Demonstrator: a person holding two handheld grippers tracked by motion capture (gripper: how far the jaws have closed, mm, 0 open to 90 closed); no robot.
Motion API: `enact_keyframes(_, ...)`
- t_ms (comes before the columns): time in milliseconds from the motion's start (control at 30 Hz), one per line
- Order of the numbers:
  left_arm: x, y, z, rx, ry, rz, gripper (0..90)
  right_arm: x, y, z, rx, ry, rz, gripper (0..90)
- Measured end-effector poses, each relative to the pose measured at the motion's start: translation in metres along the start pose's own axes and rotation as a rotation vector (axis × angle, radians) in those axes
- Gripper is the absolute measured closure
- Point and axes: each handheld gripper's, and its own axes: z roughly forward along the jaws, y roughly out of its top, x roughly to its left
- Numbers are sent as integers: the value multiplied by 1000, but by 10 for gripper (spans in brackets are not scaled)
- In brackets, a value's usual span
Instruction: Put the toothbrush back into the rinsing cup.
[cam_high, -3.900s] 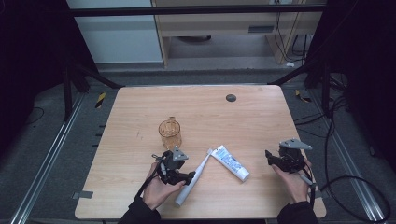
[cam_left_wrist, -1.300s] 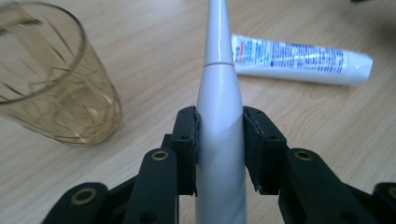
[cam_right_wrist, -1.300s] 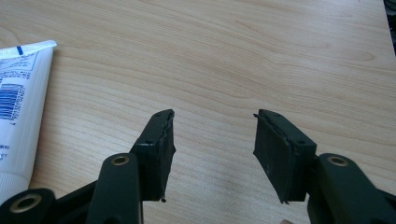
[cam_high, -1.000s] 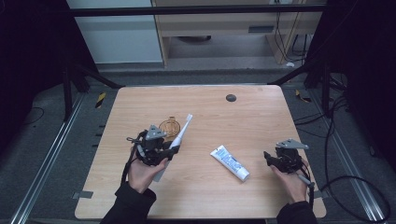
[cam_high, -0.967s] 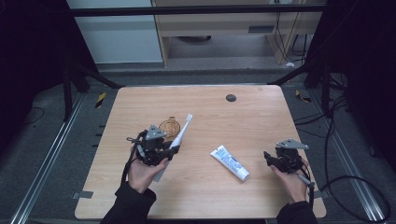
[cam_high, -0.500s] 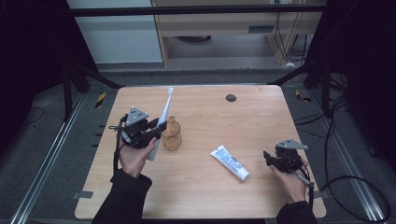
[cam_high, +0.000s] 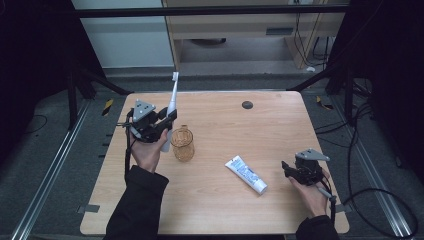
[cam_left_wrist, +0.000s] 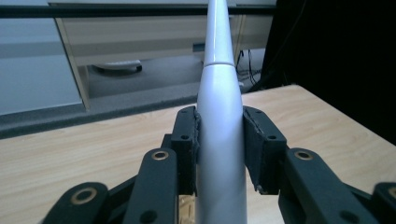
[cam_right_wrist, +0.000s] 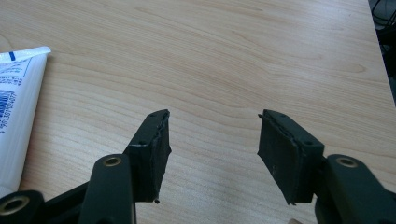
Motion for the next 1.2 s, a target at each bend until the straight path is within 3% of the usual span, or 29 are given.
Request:
enact_keyframes(167,6,-1,11,-46,27,-10,666,0,0,1,-4,0,-8,432)
enact_keyframes(333,9,1,20,-61,31,-28,666,0,0,2,-7,-4,-15,432)
enact_keyframes(533,11,-3,34,-93,37,-19,666,0,0,1,-11,-5,-13,433)
enact_keyframes(967,16,-26,61,-79,38,-33,666,0,-1,2,-16,-7,-25,435)
enact_keyframes(1200,18,-35,65,-64,35,-32,666,1,-1,3,-16,-8,-31,436)
